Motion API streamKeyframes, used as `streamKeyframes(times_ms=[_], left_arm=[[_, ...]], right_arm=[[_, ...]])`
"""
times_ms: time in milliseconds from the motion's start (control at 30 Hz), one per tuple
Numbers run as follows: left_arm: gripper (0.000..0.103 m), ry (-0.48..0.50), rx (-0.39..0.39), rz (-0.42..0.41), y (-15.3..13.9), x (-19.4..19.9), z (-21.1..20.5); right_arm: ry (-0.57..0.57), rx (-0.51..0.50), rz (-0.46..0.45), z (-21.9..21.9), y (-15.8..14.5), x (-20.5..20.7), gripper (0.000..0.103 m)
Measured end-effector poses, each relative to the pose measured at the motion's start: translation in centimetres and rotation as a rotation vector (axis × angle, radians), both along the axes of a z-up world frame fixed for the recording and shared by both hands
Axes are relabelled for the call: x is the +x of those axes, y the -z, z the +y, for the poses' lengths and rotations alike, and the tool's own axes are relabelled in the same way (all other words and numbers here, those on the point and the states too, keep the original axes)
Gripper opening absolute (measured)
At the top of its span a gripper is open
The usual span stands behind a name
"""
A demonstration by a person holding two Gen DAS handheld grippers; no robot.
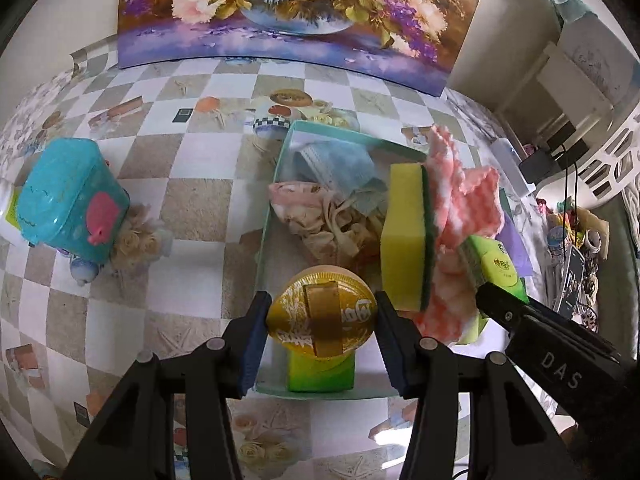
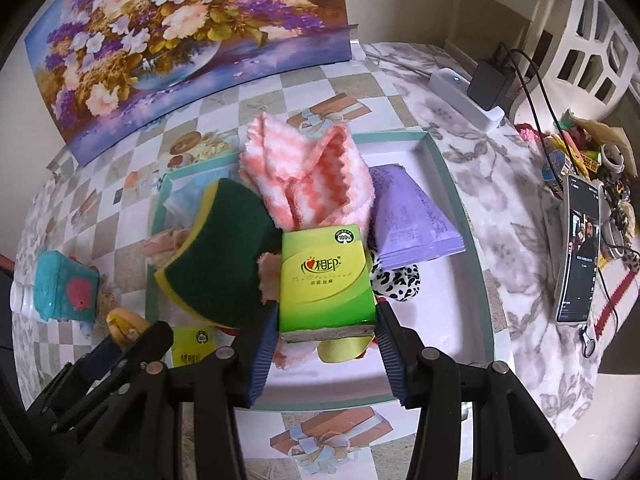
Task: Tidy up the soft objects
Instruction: 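Carry the gold item and green tissue pack over the white tray, then lower the gold item and tissue pack into the tray and open both tools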
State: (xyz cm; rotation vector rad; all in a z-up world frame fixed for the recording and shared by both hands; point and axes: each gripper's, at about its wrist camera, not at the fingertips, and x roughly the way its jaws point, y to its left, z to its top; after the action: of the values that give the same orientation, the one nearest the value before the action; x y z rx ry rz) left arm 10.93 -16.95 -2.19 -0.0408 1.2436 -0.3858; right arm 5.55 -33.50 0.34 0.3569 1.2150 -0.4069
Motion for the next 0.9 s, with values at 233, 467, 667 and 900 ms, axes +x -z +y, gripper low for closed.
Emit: streamKeyframes(times_ms=[233, 467, 667, 900], left_arm=[[0.053, 0.016, -0.012, 0.001, 0.5, 0.3, 0.1], [0.053, 0.045, -0.013, 0.001, 0.7, 0.4, -0.4], [0.056, 0.041, -0.032, 0.024, 0.9, 0.6, -0.2], [0.066, 0.002, -0.081, 0.078, 1.3, 0.8, 0.8]], right_arm=[[-0.021, -0.001, 0.022, 0.5, 0.5, 0.2, 0.051], [-0.031, 0.003, 0.052, 0.8, 1.2, 0.4, 0.051], [-0.023, 0.003, 0.056, 0.9, 1.2, 0.4, 0.052], [-0.017, 0.003, 0.061, 0.8, 1.2, 0.5, 0.053]])
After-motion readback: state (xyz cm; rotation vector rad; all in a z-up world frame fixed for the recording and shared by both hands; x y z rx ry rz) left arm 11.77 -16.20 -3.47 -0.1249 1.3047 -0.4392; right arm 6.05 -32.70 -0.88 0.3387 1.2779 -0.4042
